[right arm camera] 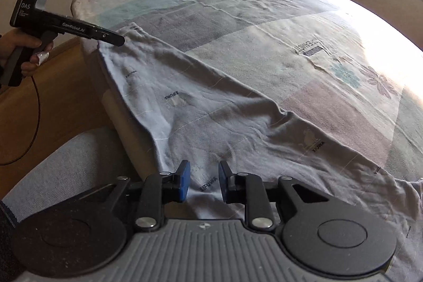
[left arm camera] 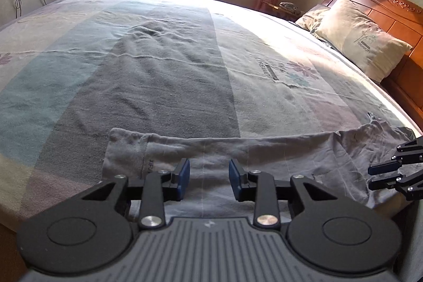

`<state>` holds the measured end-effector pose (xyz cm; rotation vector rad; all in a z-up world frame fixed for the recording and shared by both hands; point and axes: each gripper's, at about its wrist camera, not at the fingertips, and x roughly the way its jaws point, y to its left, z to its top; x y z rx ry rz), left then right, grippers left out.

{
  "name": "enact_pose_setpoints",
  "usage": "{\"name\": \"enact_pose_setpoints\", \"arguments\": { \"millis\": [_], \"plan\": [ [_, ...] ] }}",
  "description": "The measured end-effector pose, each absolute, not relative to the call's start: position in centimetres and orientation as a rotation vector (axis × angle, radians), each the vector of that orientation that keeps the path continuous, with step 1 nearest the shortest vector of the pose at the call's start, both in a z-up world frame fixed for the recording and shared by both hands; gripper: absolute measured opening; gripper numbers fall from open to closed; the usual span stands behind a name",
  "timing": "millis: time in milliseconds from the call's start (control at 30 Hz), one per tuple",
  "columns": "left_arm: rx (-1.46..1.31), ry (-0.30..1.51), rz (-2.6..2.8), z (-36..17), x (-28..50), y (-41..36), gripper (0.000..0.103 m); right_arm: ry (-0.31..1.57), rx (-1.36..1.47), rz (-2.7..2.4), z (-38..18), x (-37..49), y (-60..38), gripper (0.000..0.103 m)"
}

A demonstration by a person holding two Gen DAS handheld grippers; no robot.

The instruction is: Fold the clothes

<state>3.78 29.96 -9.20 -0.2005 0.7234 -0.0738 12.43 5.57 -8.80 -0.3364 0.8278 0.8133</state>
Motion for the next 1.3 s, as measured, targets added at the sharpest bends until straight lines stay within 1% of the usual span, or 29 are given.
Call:
{"name": "enact_pose_setpoints", "arguments": {
  "millis": [67,133,167,200,300,367,433,533,567,600,700,767,800,933,1000,1067,1100,1133,1267,1300],
  "plan": [
    [-0.186,0.749,-0.097,-9.9,4.5,28.8,0.033,0.820,-0.317,0.785,-8.7,12.8,5.1,0.035],
    [-0.161,0.760,-0.088,-10.9,3.8,28.5,0.033,0.874,-0.318,0.754,-10.1,13.0,4.6,0.038],
    [-0.148,0.765,-0.083,-11.3,3.5,28.4,0.037,0.868,-0.321,0.757,-10.4,12.4,4.0,0.038],
    [-0.134,0.774,-0.076,-11.3,3.0,28.5,0.036,0.862,-0.326,0.762,-10.4,11.8,3.3,0.043],
    [-0.107,0.768,-0.062,-10.3,2.5,28.6,0.036,0.893,-0.343,0.757,-9.9,10.8,1.6,0.045],
    [-0.094,0.741,-0.076,-9.6,2.8,28.2,0.038,0.871,-0.314,0.722,-9.3,11.2,0.7,0.046],
    [-0.089,0.747,-0.084,-9.8,4.0,27.7,0.040,0.848,-0.275,0.658,-9.2,12.4,0.0,0.052],
    [-0.106,0.755,-0.081,-10.9,4.4,27.9,0.040,0.851,-0.219,0.579,-10.0,13.6,-1.4,0.054],
    [-0.116,0.757,-0.077,-11.4,4.3,28.1,0.044,0.863,-0.203,0.561,-10.4,13.7,-2.1,0.055],
    [-0.111,0.760,-0.055,-11.4,3.8,28.5,0.042,0.871,-0.204,0.551,-10.6,13.4,-2.9,0.057],
    [-0.104,0.783,0.001,-11.0,2.9,29.4,0.042,0.893,-0.286,0.532,-10.4,11.4,-4.7,0.059],
    [-0.116,0.774,-0.007,-10.3,3.2,29.2,0.040,0.918,-0.290,0.519,-9.9,11.2,-5.3,0.059],
    [-0.124,0.756,-0.029,-9.9,3.6,28.9,0.040,0.916,-0.273,0.514,-9.5,11.5,-5.3,0.059],
    [-0.151,0.719,-0.162,-9.1,6.0,26.4,0.043,0.810,-0.241,0.535,-8.5,14.3,-2.6,0.063],
    [-0.147,0.732,-0.213,-9.7,7.4,25.0,0.044,0.797,-0.233,0.529,-9.1,16.5,-0.6,0.063],
    [-0.155,0.743,-0.219,-10.3,8.2,24.6,0.048,0.789,-0.238,0.506,-10.0,18.3,0.3,0.063],
    [-0.161,0.745,-0.205,-10.4,8.4,24.8,0.041,0.784,-0.244,0.492,-10.6,19.1,0.6,0.066],
    [-0.167,0.746,-0.191,-10.5,8.6,24.9,0.042,0.780,-0.249,0.477,-11.1,19.9,0.8,0.072],
    [-0.191,0.752,-0.135,-11.0,9.3,25.5,0.042,0.809,-0.161,0.395,-10.9,22.6,-1.0,0.073],
    [-0.154,0.748,-0.122,-10.5,9.0,25.1,0.042,0.818,-0.144,0.374,-10.5,22.6,-1.4,0.073]
  ]
}}
